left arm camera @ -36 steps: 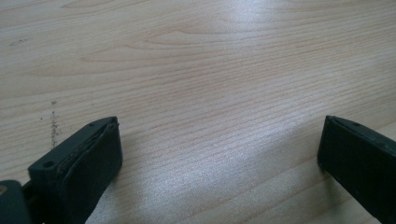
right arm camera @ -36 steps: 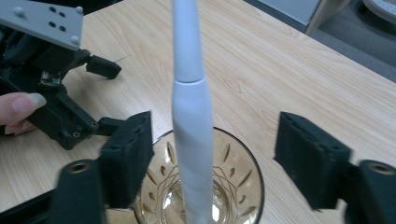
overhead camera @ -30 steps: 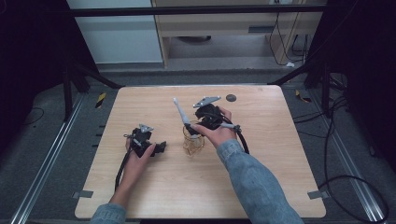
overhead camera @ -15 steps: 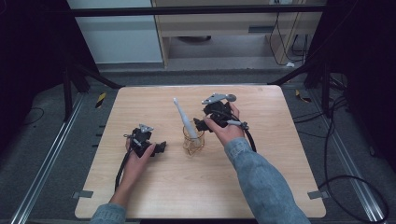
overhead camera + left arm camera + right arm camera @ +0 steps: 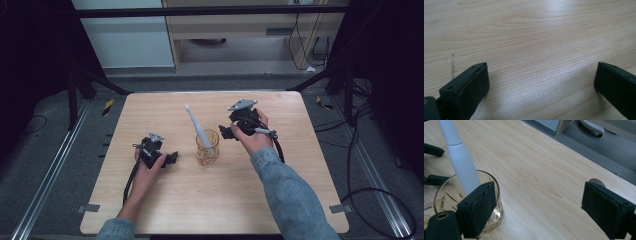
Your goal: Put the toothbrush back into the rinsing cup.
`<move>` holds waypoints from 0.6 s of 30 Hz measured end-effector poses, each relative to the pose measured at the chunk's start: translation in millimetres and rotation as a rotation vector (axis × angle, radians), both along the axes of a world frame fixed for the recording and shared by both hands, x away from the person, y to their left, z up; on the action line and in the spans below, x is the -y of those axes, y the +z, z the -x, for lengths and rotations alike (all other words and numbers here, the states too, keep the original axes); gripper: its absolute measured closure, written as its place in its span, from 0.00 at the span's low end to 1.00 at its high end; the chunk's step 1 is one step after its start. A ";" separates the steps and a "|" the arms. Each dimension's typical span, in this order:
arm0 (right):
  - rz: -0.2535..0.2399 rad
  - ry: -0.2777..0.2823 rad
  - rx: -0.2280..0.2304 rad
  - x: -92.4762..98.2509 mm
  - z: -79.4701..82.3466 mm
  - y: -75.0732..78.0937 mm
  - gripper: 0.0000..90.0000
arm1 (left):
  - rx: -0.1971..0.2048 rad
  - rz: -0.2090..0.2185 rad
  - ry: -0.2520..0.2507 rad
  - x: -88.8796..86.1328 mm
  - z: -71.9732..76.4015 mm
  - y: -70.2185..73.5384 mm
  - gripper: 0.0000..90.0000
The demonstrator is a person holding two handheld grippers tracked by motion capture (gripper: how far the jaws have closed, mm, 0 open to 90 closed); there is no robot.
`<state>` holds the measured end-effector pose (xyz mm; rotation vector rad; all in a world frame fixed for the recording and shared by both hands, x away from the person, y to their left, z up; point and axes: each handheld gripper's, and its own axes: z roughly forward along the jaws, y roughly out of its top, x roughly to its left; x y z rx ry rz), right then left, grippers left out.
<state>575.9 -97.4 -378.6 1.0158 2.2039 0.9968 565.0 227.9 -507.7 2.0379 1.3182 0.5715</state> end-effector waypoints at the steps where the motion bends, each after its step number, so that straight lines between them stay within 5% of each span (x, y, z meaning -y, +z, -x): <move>1: 0.002 -0.003 -0.001 2.6 0.2 -0.4 0.14 | 0.000 0.000 0.000 0.0 0.0 0.0 0.00; 18: -0.003 -0.079 -0.025 52.3 4.5 -3.5 0.14 | 0.000 0.001 0.000 0.1 0.0 0.0 0.00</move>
